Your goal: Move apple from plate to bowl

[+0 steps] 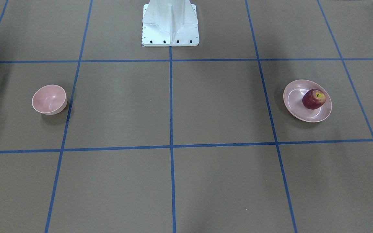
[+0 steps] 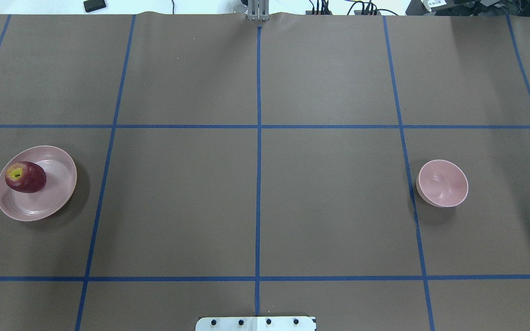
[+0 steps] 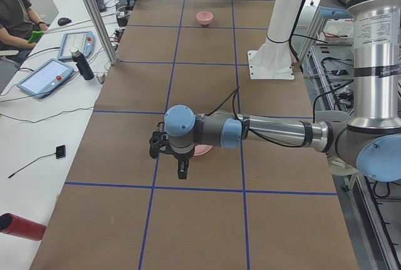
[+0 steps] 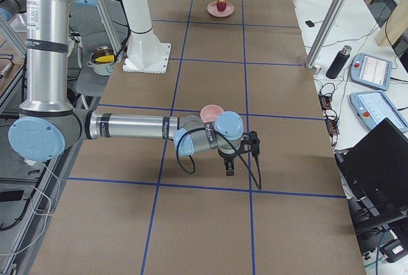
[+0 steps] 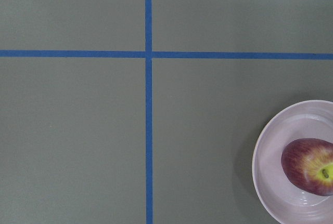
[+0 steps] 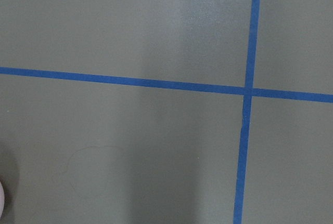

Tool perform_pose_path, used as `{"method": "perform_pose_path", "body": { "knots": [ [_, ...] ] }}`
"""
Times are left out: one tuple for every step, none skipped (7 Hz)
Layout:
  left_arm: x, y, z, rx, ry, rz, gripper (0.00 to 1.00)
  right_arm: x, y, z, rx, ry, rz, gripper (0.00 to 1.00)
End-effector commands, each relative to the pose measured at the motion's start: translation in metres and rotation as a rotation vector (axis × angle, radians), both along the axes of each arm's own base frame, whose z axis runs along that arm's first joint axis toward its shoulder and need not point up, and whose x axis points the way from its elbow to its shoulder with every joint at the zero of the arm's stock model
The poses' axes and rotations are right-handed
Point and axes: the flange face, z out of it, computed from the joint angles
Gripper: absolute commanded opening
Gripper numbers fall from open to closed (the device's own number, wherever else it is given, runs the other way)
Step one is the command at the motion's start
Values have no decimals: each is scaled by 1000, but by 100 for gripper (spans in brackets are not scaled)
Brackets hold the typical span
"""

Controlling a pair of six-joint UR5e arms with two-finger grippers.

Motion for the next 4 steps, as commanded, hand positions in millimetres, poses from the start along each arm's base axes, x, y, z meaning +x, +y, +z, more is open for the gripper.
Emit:
{"method": "perform_pose_path", "body": {
  "knots": [
    [0,-2,0,9,0,2,98,-46,2,-9,58,-20,-86,100],
    [0,-3,-3,42,1,-2,98,-78,7,-16,11,-28,-103,100],
    [1,-4,-4,52,2,0,98,-103,11,-28,10,-49,-105,100],
    [1,-4,-4,53,2,0,98,-134,20,-45,-18,-85,-81,100]
  ]
}}
